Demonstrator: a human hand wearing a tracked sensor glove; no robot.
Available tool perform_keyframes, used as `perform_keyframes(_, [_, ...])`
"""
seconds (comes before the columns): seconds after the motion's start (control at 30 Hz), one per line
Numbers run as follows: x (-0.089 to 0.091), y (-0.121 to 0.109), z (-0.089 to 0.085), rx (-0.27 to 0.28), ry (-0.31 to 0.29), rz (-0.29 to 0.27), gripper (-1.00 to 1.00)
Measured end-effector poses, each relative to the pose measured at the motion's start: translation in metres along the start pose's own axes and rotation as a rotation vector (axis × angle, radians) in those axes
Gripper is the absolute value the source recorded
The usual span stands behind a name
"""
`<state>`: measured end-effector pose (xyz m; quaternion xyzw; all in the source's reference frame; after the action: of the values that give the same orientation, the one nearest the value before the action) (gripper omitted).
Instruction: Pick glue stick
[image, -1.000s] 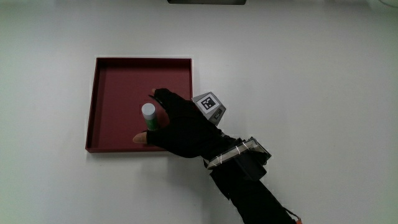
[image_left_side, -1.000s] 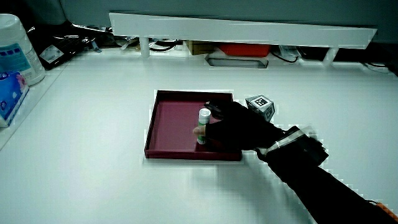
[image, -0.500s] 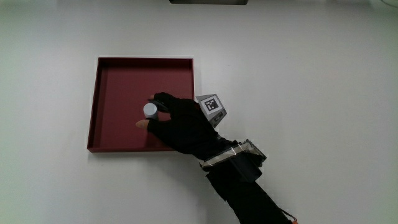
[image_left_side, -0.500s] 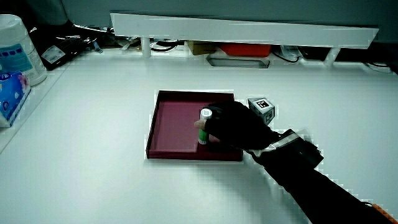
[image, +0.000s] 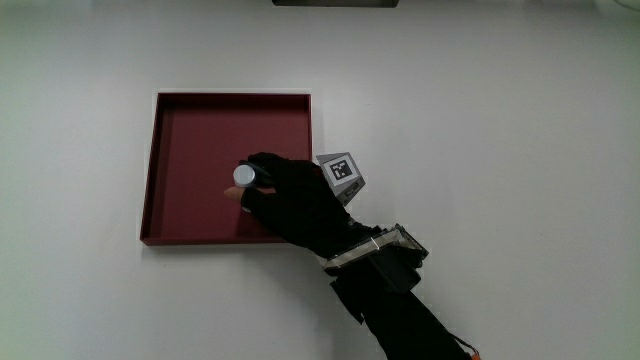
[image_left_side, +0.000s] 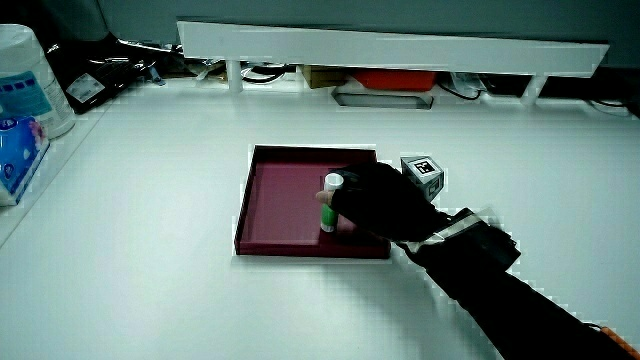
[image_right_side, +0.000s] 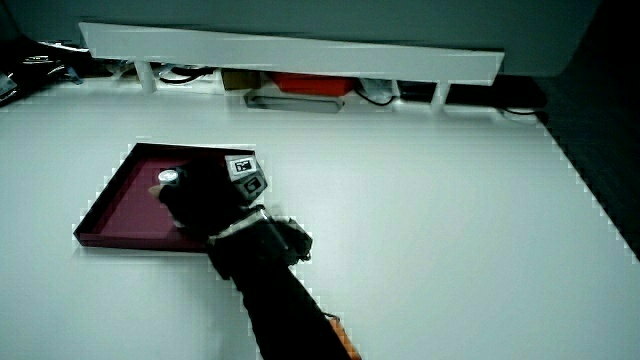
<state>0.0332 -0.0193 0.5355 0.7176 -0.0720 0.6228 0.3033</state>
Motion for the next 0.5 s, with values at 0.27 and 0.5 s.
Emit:
perform_keyframes(0.27, [-0.016, 0.000, 0.015, -0.006, -0.016, 0.099, 1.00])
perform_keyframes(0.5, [-0.054, -0.014, 0.053, 0.028, 0.013, 0.155, 1.00])
